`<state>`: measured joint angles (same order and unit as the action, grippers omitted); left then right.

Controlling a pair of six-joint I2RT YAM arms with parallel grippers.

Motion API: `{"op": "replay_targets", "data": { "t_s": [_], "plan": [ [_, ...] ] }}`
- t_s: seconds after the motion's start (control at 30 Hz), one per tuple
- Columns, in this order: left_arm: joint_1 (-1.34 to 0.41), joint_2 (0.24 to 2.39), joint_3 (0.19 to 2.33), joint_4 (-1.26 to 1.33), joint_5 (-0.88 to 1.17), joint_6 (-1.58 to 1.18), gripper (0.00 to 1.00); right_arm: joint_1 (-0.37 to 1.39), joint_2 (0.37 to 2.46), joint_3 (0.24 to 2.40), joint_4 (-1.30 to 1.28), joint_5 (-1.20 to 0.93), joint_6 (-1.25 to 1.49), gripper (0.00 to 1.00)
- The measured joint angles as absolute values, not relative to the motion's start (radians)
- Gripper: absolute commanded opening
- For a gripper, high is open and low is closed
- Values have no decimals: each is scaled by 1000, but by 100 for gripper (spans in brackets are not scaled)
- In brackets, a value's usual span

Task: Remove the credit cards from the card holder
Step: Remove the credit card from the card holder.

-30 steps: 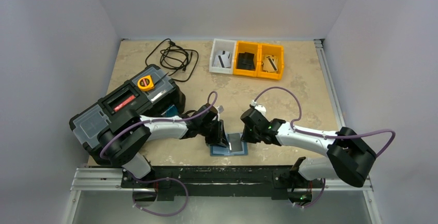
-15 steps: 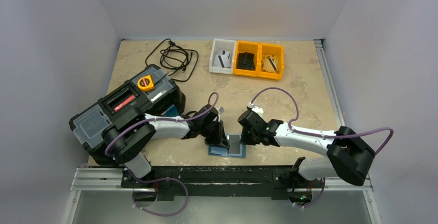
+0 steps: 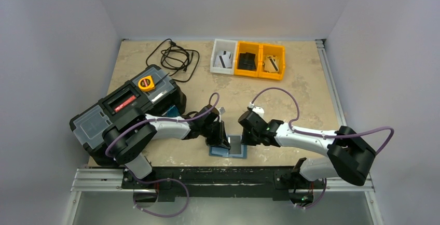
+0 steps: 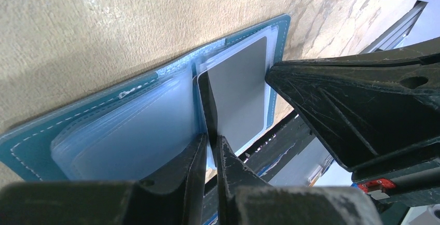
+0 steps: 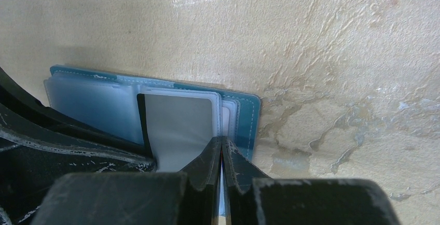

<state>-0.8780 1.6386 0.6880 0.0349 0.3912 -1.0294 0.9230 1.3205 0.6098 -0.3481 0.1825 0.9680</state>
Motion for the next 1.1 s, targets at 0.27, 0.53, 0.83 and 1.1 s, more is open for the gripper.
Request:
{"op": "replay_targets", "data": {
  "t_s": [0.27, 0.53, 0.83, 1.1],
  "plan": [
    [-878, 1647, 713, -10, 393, -1028, 0, 923, 1328, 617, -349, 184, 968, 6],
    [-878, 1640, 760, -116, 361, -1002, 0, 923, 1329, 617, -350, 184, 972, 13],
    [-878, 1603, 766, -201, 314, -975, 0, 918, 1333, 615, -348, 186, 976, 13],
    [-877, 1583, 760, -205, 307, -960, 8, 908, 1326, 605, -339, 176, 976, 12]
  ]
}}
